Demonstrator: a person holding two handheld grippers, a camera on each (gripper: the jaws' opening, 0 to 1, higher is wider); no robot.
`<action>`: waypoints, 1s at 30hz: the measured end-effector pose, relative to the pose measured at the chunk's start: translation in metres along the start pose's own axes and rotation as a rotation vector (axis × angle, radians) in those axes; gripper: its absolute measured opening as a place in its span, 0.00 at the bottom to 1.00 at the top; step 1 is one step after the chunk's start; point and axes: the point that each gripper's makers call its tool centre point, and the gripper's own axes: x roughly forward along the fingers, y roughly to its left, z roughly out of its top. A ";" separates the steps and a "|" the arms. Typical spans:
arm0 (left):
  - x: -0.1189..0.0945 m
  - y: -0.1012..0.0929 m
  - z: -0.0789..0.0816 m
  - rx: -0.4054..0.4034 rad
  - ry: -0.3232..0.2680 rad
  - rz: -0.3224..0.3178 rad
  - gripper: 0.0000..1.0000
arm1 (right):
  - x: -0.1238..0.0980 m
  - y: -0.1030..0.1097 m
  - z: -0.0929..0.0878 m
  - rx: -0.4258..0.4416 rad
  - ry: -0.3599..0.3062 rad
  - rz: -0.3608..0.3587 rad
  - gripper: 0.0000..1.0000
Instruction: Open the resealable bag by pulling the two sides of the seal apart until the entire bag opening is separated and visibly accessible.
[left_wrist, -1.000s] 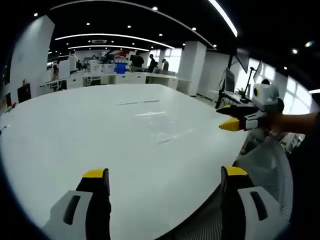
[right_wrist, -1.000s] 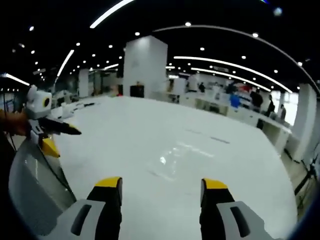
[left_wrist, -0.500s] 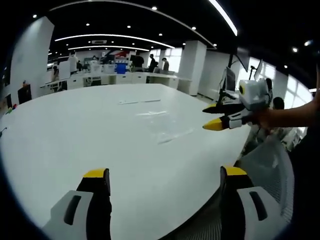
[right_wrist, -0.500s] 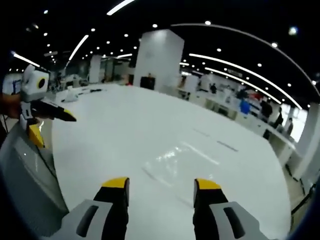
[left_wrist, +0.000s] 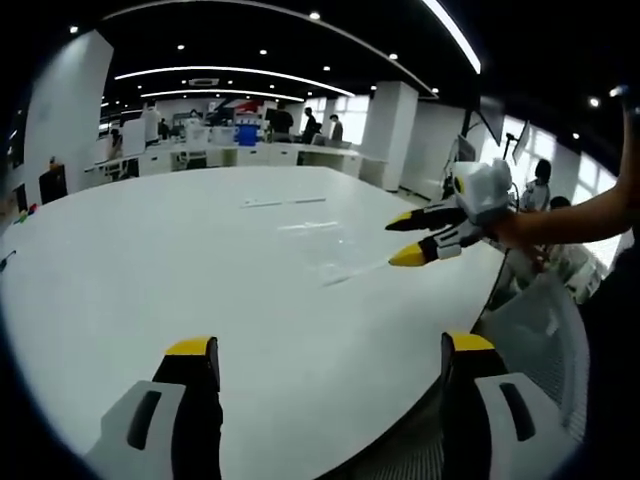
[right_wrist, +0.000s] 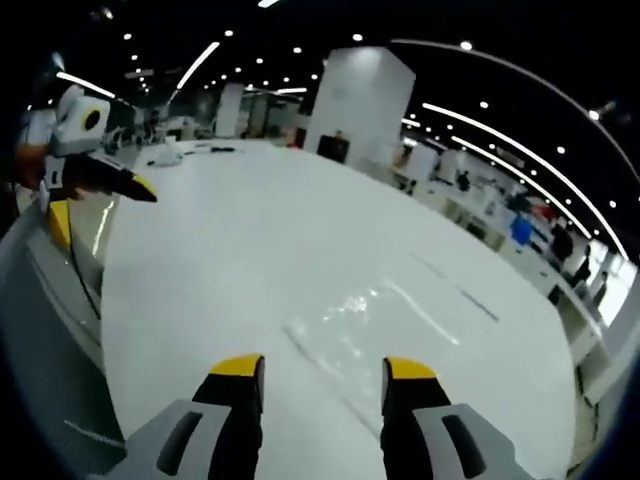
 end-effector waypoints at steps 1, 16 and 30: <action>0.000 0.000 -0.001 -0.001 0.001 0.000 0.90 | 0.002 0.000 -0.002 -0.002 0.006 0.004 0.44; 0.002 0.005 -0.005 -0.002 0.030 0.002 0.89 | 0.042 0.003 -0.003 0.014 0.047 0.092 0.38; 0.006 0.007 -0.001 -0.002 0.033 -0.005 0.88 | 0.068 0.007 -0.008 -0.090 0.109 0.154 0.16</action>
